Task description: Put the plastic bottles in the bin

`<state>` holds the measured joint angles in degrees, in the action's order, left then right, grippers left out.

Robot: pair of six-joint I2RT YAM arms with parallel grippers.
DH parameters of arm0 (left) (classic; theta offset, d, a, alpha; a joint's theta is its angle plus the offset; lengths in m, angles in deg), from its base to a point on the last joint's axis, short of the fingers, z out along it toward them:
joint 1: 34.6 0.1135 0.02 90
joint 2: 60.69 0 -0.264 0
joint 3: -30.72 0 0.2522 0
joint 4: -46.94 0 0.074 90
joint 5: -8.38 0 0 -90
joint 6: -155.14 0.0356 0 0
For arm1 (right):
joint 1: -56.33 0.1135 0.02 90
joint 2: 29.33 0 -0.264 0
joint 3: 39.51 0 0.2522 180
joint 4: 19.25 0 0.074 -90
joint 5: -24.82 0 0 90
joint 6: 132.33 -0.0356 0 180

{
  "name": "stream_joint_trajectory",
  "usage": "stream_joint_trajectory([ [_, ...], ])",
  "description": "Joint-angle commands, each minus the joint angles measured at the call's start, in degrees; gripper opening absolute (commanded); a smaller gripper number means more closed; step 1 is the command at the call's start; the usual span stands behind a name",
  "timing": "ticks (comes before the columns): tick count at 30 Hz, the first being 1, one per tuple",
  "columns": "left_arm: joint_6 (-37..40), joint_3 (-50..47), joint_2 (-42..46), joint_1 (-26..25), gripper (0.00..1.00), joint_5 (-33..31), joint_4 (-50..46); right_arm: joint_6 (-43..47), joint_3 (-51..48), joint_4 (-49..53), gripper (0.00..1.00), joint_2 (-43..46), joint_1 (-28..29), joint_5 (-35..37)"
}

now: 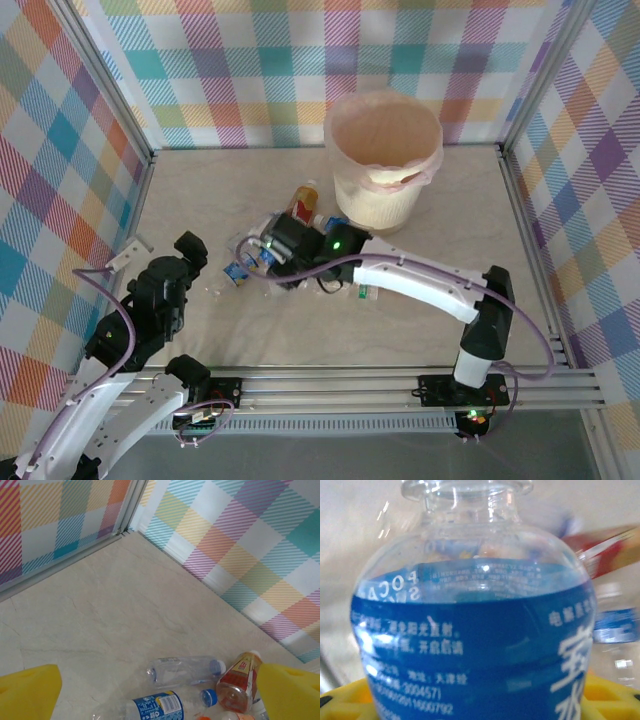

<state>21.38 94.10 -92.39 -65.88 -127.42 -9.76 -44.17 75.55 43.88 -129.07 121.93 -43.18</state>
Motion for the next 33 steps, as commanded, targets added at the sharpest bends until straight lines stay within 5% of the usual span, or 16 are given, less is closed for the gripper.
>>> stream_joint_trajectory([
  [1,1.80,1.04,-1.02,0.68,1.00,1.22,2.24,3.01,7.06,1.36,0.55,0.73,-4.56,9.64],
  [21,4.70,2.32,-9.09,0.61,1.00,8.45,6.44,8.75,47.98,1.66,0.56,-20.14,-28.48,11.65],
  [33,5.31,2.85,-12.71,0.61,1.00,11.87,6.98,0.99,48.98,6.82,0.58,-26.93,-38.48,9.01],
])
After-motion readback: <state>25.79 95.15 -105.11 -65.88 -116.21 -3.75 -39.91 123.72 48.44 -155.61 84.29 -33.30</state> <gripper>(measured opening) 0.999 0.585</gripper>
